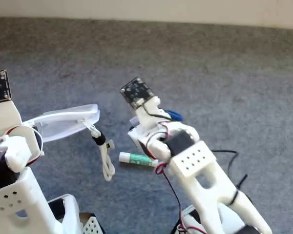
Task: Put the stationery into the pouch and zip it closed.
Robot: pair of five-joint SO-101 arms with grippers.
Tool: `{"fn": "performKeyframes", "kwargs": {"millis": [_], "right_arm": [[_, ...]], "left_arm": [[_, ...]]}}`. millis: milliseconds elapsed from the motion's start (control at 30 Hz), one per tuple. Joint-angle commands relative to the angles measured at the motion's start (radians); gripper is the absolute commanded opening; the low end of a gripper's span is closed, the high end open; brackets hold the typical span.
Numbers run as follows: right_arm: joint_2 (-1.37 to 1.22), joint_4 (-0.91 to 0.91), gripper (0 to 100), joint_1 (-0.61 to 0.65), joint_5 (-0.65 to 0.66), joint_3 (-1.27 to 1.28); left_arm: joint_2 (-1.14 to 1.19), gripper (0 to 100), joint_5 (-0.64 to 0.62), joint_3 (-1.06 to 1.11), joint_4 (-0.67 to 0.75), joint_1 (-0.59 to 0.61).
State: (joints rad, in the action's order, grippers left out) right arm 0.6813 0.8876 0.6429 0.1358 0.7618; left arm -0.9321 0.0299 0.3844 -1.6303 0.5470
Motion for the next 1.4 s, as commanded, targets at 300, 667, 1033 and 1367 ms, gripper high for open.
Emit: {"fn": "performKeyframes", "kwargs": {"millis": [300,667,1033,1367], "right_arm": [[0.47,0.002,0.9,0.058,-0.106,0.174],[0.756,0.001,0.9,0.171,-0.129,0.3],[0.981,-0.001,0.9,0.348,-0.129,0.331],[1.135,-0.125,0.9,0.352,-0.126,0.331]], "left_arm": [[0.013,0,-0.003,-0.005,0.006,0.001],[0.013,0,-0.003,-0.001,0.005,-0.113],[0.012,0,-0.003,0.019,0.006,-0.18],[0.012,0,-0.003,0.021,0.006,-0.182]]}}
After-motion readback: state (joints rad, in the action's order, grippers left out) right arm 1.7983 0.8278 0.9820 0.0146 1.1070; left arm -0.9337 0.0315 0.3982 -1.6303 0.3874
